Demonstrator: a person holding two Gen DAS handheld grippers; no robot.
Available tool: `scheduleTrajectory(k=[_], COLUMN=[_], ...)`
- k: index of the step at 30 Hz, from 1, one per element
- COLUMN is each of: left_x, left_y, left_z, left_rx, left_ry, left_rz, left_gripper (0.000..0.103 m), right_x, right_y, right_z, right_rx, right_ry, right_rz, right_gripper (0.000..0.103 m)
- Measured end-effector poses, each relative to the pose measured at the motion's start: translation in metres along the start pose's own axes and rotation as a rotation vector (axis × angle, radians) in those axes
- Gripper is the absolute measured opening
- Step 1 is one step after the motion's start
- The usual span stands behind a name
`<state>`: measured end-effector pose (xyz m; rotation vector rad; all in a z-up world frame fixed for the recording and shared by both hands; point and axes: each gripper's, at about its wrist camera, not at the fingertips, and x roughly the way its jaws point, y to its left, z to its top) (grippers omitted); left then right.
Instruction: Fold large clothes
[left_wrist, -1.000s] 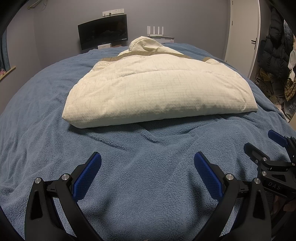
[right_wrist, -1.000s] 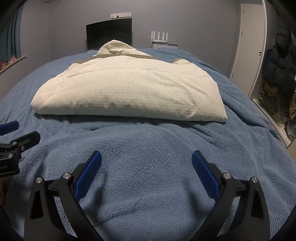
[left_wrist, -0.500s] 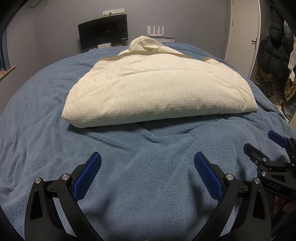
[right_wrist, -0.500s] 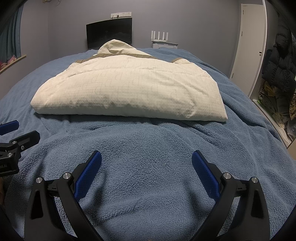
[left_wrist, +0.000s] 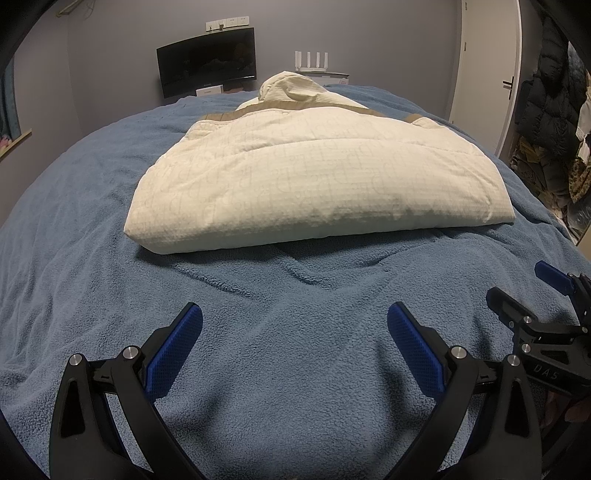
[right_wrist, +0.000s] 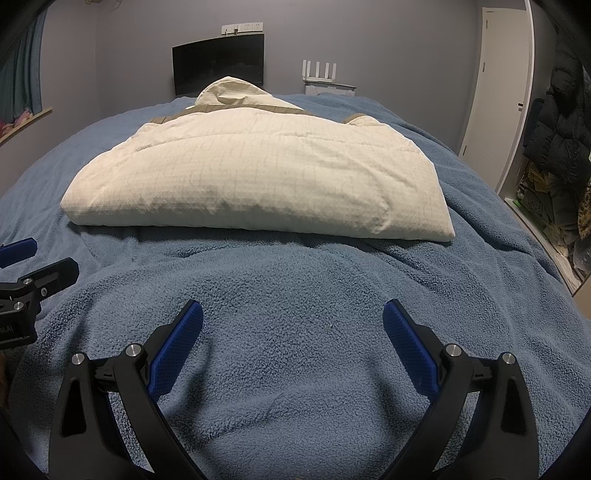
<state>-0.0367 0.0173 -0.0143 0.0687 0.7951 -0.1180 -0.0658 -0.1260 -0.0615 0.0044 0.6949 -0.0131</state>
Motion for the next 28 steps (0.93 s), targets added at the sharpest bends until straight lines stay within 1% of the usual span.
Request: scheduleTrajectory(k=[3, 6, 15, 28], left_x=[-0.0012, -0.0008, -0.0004, 0.0018], left_y=[-0.0001, -0.0016, -0.0012, 0.0001], left_z=[-0.0010, -0.0019, -0.0008, -0.0004], left_rx=[0.003, 0.014, 0.019, 0.010], left_ry=[-0.015, -0.017, -0.006, 0.010], left_rz=[0.013, 0.000, -0.008, 0.002], left_gripper=[0.096, 0.096, 0.096, 0.096], right_x=[-0.0001, -0.0001, -0.0002, -0.0007], right_y=[-0.0003, -0.0006, -0.0010, -0.0016], right_z=[0.0002, 0.0001, -0.0001, -0.0003], right_rx=[0.000, -0.001, -0.002, -0.003], right_ry=[0.002, 0.002, 0.005, 0.006], right_rz=[0.000, 0.000, 0.000, 0.000], right_gripper=[0.094, 0.094, 0.094, 0.094])
